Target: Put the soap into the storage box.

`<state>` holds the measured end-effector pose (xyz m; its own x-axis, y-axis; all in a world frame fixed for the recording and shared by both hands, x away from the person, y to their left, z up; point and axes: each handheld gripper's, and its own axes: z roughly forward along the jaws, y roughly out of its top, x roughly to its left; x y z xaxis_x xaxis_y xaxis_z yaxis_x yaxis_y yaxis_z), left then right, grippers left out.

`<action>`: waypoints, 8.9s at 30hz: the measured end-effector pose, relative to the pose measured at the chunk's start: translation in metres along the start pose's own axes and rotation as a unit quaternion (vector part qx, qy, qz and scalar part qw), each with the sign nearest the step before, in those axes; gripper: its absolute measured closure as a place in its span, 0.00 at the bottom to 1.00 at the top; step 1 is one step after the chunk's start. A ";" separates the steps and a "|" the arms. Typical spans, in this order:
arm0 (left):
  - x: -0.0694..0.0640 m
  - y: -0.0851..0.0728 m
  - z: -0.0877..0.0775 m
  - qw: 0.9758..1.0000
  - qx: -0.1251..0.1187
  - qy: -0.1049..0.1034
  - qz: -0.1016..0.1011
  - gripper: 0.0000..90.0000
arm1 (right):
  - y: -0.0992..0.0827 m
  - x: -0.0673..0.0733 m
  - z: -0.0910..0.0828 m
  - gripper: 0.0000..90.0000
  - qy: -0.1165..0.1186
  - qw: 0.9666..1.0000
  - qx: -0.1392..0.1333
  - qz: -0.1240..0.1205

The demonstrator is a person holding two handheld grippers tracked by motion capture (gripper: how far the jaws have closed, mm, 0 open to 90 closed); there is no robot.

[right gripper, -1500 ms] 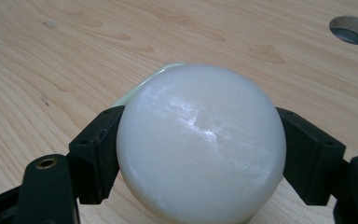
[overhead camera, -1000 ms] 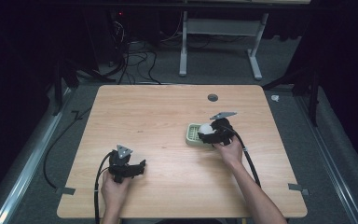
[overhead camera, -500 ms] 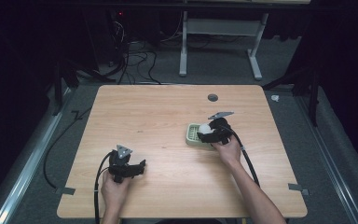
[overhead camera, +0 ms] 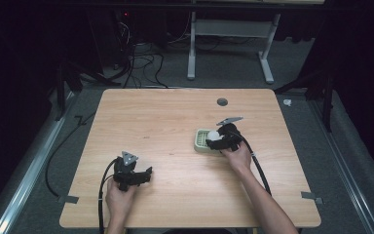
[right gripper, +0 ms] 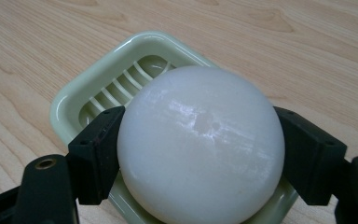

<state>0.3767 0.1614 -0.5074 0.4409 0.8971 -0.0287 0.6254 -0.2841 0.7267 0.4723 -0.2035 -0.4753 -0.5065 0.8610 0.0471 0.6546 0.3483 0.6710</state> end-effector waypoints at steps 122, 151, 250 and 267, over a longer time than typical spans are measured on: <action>-0.001 0.000 0.000 1.000 0.000 0.003 0.002 0.17 | -0.078 -0.043 -0.143 0.28 0.002 0.986 -0.142 0.088; -0.001 0.000 0.000 1.000 0.000 0.003 0.002 0.17 | -0.102 -0.031 -0.139 0.28 0.014 0.986 -0.132 0.098; -0.001 0.000 0.000 1.000 0.000 0.003 0.002 0.17 | -0.122 0.001 -0.075 0.27 -0.062 0.996 -0.037 0.047; -0.001 0.000 0.000 1.000 0.000 0.002 0.003 0.17 | -0.121 0.005 -0.073 0.25 -0.073 0.996 -0.029 0.031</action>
<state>0.3760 0.1605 -0.5077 0.4412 0.8971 -0.0213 0.6235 -0.2894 0.7263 0.3496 -0.2690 -0.5024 -0.3761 0.9265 -0.0143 0.6467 0.2735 0.7120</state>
